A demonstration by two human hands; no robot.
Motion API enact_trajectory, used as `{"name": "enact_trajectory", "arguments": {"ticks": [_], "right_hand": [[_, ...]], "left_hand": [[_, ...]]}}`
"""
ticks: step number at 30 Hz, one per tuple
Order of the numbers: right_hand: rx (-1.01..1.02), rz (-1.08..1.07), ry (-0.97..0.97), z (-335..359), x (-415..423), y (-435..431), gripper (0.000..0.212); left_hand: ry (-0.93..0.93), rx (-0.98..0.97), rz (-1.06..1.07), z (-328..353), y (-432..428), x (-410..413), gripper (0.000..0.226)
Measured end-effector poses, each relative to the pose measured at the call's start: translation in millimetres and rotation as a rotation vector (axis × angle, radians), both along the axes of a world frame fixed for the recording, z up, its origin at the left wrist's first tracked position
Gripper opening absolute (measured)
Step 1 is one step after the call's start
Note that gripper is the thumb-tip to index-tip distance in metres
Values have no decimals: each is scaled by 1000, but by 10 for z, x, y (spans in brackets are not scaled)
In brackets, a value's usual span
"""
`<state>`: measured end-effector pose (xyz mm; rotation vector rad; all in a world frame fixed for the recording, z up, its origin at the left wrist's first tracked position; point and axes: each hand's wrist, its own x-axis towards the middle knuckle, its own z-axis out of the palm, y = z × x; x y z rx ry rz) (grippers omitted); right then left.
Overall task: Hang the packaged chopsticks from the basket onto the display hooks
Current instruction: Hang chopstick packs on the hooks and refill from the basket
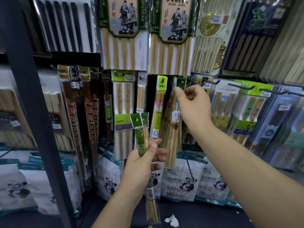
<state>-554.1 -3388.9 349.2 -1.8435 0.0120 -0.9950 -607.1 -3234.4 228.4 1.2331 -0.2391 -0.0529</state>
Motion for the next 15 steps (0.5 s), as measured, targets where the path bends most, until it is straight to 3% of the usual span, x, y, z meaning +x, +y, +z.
{"name": "enact_trajectory", "arguments": {"ticks": [11, 15], "right_hand": [[119, -20, 72, -66, 4, -25, 39], [13, 57, 106, -167, -251, 95, 34]], "left_hand": [[-62, 33, 14, -11, -5, 2, 22], [-51, -15, -54, 26, -6, -26, 27]]}}
